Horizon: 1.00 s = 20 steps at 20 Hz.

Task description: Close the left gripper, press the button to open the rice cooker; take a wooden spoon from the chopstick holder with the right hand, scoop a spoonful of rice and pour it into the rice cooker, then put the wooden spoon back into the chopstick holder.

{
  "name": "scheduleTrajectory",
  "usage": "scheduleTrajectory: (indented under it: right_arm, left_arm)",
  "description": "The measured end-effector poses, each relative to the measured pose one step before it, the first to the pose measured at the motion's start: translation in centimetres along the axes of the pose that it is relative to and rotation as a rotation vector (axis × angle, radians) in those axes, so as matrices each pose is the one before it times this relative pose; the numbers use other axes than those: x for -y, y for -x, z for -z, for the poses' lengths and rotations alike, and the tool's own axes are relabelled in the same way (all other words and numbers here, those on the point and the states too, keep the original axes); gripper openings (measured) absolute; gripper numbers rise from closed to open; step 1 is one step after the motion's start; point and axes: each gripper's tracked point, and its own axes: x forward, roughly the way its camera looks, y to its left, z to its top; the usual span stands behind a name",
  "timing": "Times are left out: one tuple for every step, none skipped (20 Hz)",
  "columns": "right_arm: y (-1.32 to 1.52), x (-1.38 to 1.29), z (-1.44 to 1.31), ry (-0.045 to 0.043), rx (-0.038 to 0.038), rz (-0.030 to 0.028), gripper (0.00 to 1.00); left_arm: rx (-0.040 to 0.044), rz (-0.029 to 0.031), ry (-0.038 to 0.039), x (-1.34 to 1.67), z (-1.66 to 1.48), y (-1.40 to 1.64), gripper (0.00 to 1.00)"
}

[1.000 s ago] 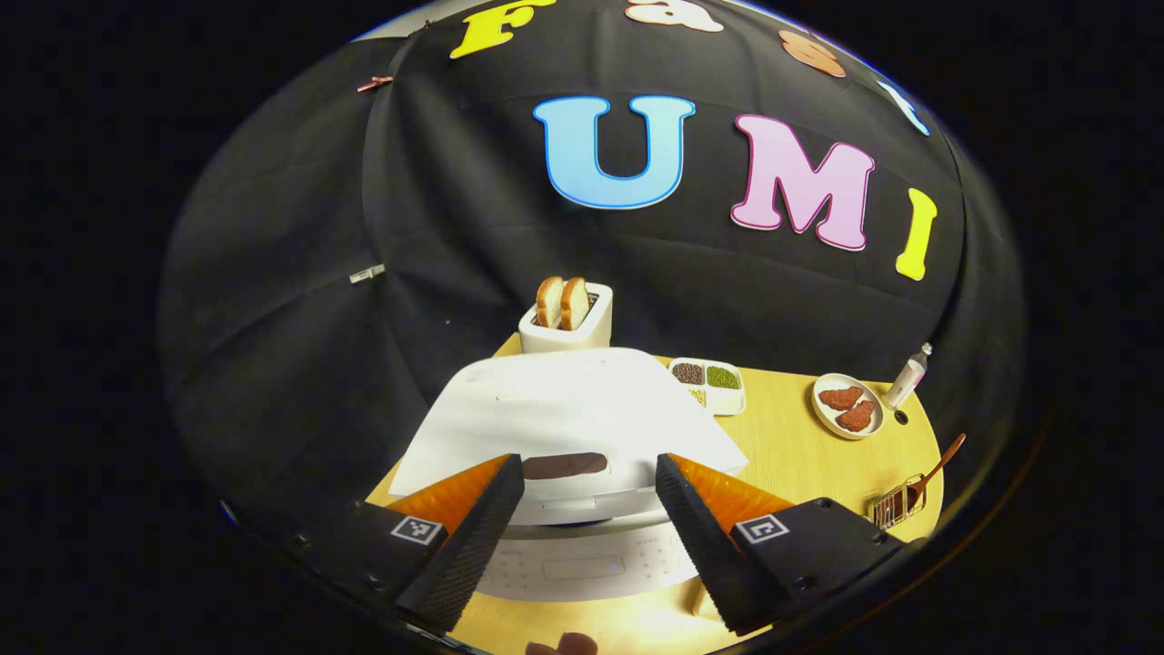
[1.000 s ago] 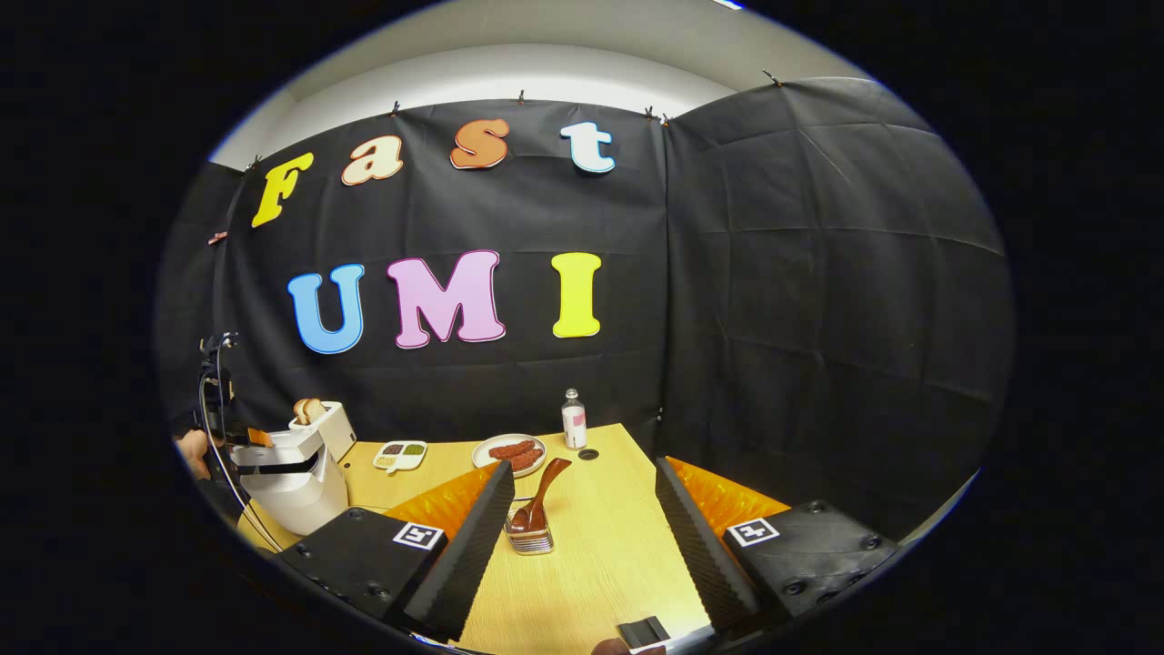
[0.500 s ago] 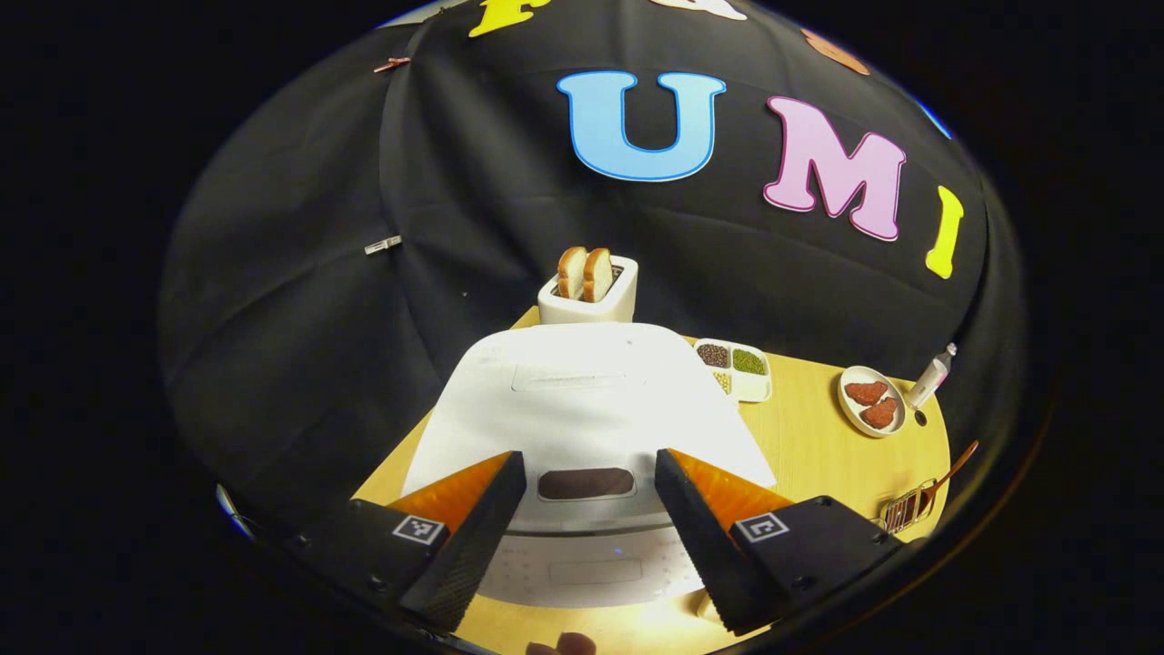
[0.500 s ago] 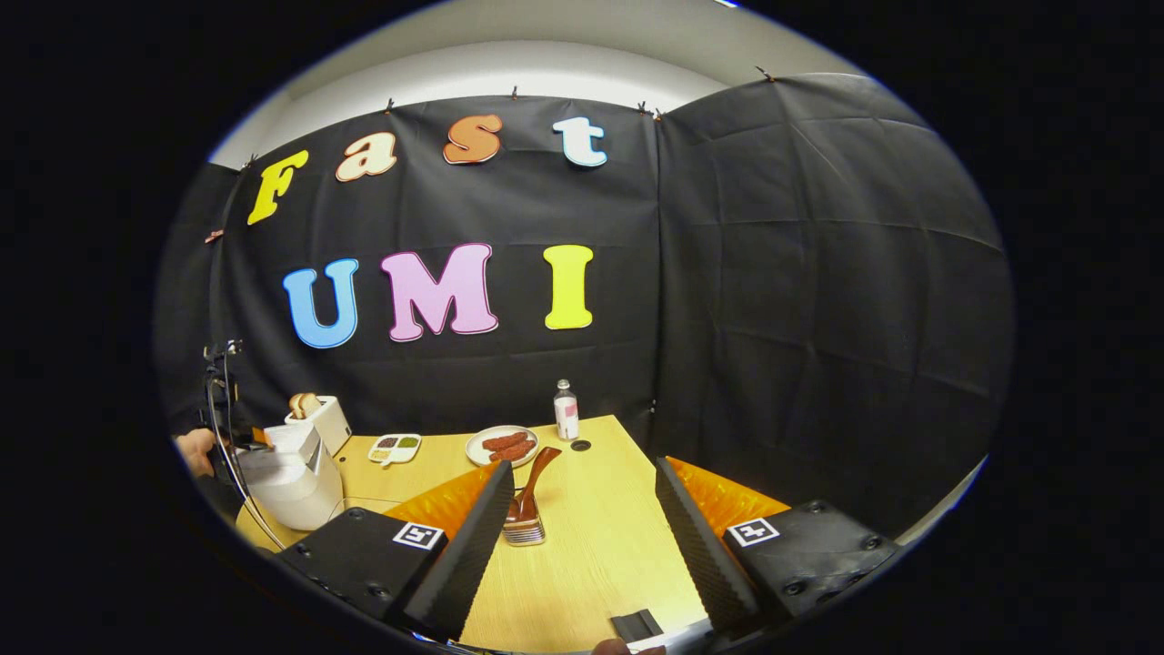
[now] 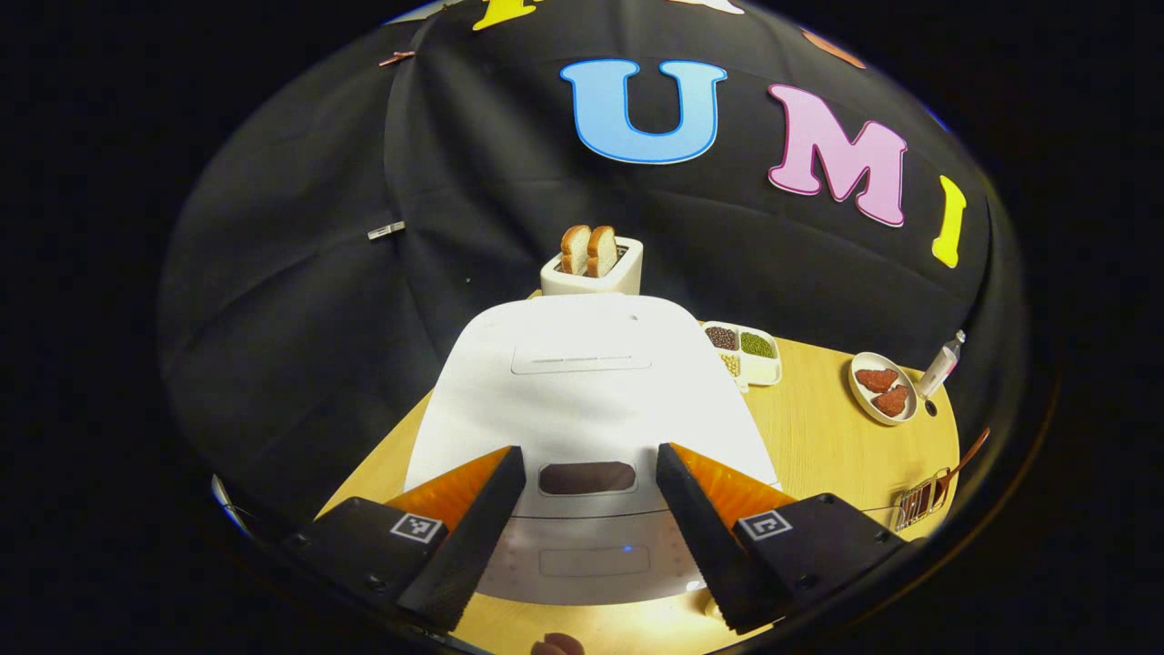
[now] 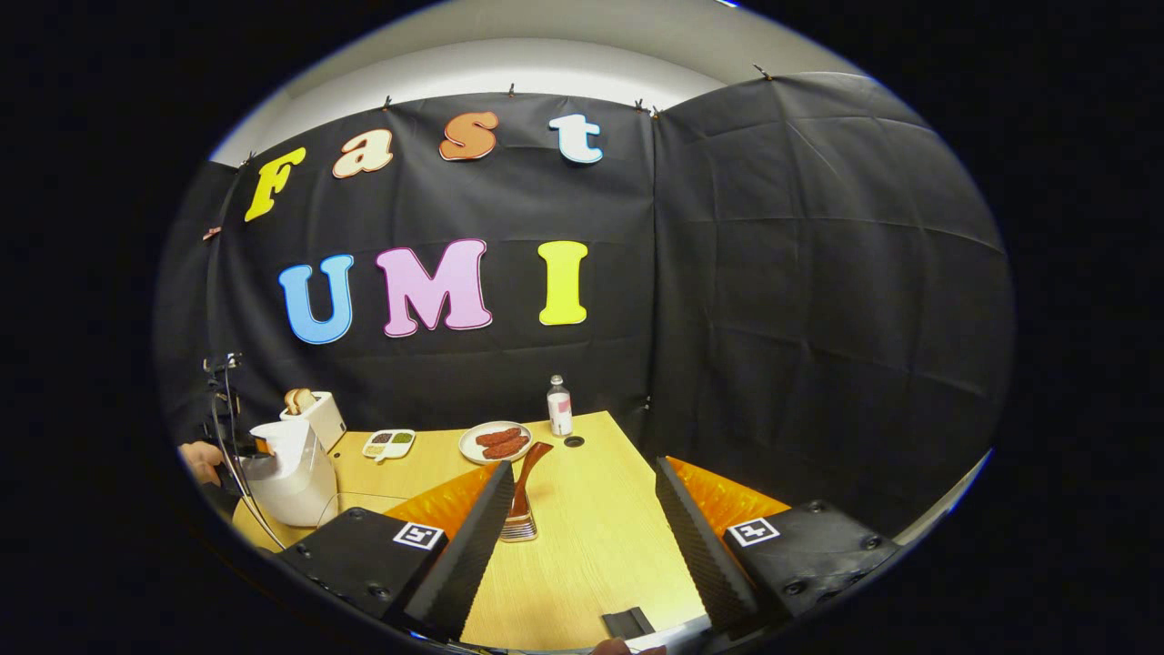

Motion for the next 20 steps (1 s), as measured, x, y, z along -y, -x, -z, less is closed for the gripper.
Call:
scheduleTrajectory:
  right_arm:
    - [0.027,-0.040,0.139,0.00138,-0.00066,-0.00113,0.97]
    - [0.180,-0.232,0.007,-0.00125,-0.00282,-0.00425,0.97]
    - [0.136,-0.139,0.012,-0.00046,0.00047,-0.00378,0.97]
    - [0.049,-0.134,-0.131,0.00119,0.00401,-0.00251,0.97]
    - [0.074,-0.036,-0.025,0.00105,0.00196,-0.00271,0.97]
    - [0.067,-0.038,-0.081,0.00023,0.00112,-0.00114,0.97]
    - [0.030,-0.117,-0.074,-0.00036,0.00241,-0.00191,0.97]
    - [0.073,-0.069,-0.101,-0.00058,0.00190,-0.00085,0.97]
    - [-0.002,-0.036,-0.006,-0.00046,0.00054,-0.00163,0.97]
    - [0.071,-0.020,0.035,-0.00002,-0.00173,-0.00120,0.97]
    - [0.022,0.008,0.070,0.00068,-0.00032,-0.00089,0.97]
    - [-0.024,0.002,-0.029,0.00084,0.00104,-0.00155,0.97]
    - [0.085,-0.001,-0.120,0.00039,0.00147,-0.00125,0.97]
    - [-0.018,0.000,-0.013,-0.00087,0.00011,-0.00170,0.97]
    - [-0.015,-0.077,-0.107,-0.00067,0.00010,-0.00233,0.97]
    - [-0.035,-0.116,0.000,0.00199,0.00039,-0.00181,0.97]
    - [-0.027,0.034,-0.126,0.00449,0.00203,-0.00017,0.97]
    - [-0.091,-0.058,-0.108,0.00457,0.00182,-0.00014,0.97]
    - [-0.058,-0.174,-0.163,0.00413,0.00099,-0.00240,0.97]
    - [-0.086,-0.177,-0.140,0.00579,0.00273,-0.00170,0.97]
  left_arm:
    - [0.00739,-0.00256,-0.00310,0.045,0.087,-0.175,1.00]
    - [0.00200,-0.00359,-0.00482,-0.032,-0.025,0.117,1.00]
    - [-0.00198,-0.00279,-0.00805,0.034,-0.118,0.028,1.00]
    - [0.00294,0.00408,-0.01278,0.113,-0.052,-0.029,1.00]
    - [0.00110,0.00616,-0.00143,0.019,-0.055,0.039,1.00]
    - [0.00210,0.00611,0.00842,-0.038,0.014,0.019,1.00]
    - [-0.00095,0.00287,0.00625,-0.098,0.017,0.115,1.00]
    - [-0.00116,0.00232,0.00220,-0.090,-0.062,0.095,1.00]
    - [-0.00215,0.00357,-0.00055,-0.020,0.067,0.023,1.00]
    - [-0.00120,0.00380,-0.00061,-0.018,0.124,0.229,1.00]
    - [-0.00246,0.00355,0.00065,0.090,0.034,-0.008,1.00]
    - [-0.00022,0.00280,0.00168,-0.035,-0.034,-0.004,1.00]
    - [0.00175,0.00208,0.00586,-0.096,-0.049,0.139,1.00]
    - [0.00352,0.00717,0.01183,0.059,-0.113,0.121,1.00]
    - [0.00695,0.01503,0.01101,0.229,-0.250,0.218,1.00]
    - [0.01254,0.01653,0.00996,0.357,-0.196,0.181,1.00]
    - [0.00846,0.02107,0.00836,0.401,-0.294,0.304,1.00]
    - [0.01486,0.01707,0.00296,0.377,-0.449,0.500,0.97]
    - [0.02402,0.01257,-0.00766,0.373,-0.727,0.567,0.96]
    - [0.03107,0.01575,-0.01579,0.482,-0.845,0.687,0.95]
